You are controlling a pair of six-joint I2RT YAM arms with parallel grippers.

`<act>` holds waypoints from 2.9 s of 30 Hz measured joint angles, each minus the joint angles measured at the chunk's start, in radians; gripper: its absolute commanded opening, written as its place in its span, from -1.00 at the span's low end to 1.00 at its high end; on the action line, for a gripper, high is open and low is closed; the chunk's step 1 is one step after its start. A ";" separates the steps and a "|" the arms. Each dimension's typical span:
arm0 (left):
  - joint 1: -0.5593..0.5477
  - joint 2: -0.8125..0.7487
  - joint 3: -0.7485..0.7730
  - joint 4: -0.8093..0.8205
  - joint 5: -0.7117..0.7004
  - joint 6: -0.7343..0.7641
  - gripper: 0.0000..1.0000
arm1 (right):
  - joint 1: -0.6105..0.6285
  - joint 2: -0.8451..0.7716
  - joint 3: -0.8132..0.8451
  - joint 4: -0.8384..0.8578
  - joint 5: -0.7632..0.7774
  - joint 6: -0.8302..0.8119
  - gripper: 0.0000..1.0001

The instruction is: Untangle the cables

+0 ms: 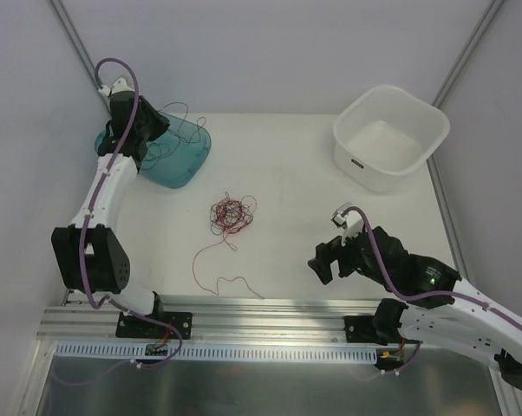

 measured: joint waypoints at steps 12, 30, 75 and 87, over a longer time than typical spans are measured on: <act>0.172 0.472 0.301 -0.003 0.038 0.021 0.15 | 0.000 0.079 -0.039 0.002 0.002 0.000 0.99; 0.024 -0.169 -0.319 -0.041 0.169 0.050 0.71 | 0.000 0.185 -0.040 0.039 -0.024 0.067 0.99; -0.596 -0.091 -0.664 -0.023 -0.139 -0.209 -1.00 | -0.011 0.371 -0.169 0.372 -0.037 0.269 0.86; -0.683 -0.286 -0.702 -0.023 -0.024 -0.193 -1.00 | -0.117 0.560 -0.100 0.578 -0.132 0.278 0.55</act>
